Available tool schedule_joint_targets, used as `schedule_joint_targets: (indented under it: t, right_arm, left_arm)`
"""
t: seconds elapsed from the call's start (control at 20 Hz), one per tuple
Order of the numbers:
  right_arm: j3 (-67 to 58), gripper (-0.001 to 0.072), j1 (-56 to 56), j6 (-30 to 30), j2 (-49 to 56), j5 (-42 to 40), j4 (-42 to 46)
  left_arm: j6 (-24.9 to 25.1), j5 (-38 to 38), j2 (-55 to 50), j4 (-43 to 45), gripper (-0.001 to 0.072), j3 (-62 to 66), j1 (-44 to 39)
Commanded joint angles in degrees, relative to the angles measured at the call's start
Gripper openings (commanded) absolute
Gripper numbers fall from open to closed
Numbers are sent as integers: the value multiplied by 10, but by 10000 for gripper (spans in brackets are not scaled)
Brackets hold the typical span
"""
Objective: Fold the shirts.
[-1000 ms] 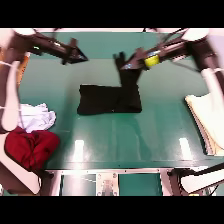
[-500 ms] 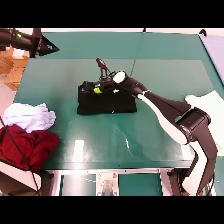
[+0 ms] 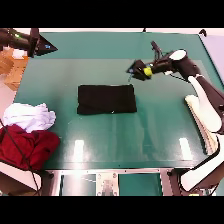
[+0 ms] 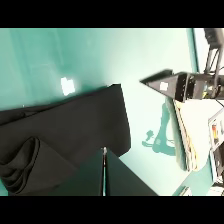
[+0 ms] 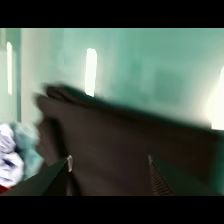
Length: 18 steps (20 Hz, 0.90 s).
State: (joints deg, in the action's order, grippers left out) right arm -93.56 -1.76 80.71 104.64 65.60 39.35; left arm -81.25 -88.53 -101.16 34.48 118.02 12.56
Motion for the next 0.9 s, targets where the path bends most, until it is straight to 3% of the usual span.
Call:
schedule_joint_targets:
  t: [0.0,0.3,0.35,0.45,0.5,0.85]
  right_arm:
    - [84,588,38,-5,1,38,20]
    - [124,587,-19,-17,64,29,14]
    - [123,554,-31,-21,64,28,12]
    - [100,138,-43,-23,62,39,12]
    - [80,39,-42,-17,57,51,12]
    - [-159,19,48,37,-54,96,19]
  left_arm:
    - [3,0,0,0,25,0,0]
    - [2,-1,0,0,26,0,0]
    - [2,-1,0,0,26,0,0]
    - [3,0,0,0,26,0,0]
    - [3,-1,0,0,26,0,0]
    - [3,-12,0,0,26,0,0]
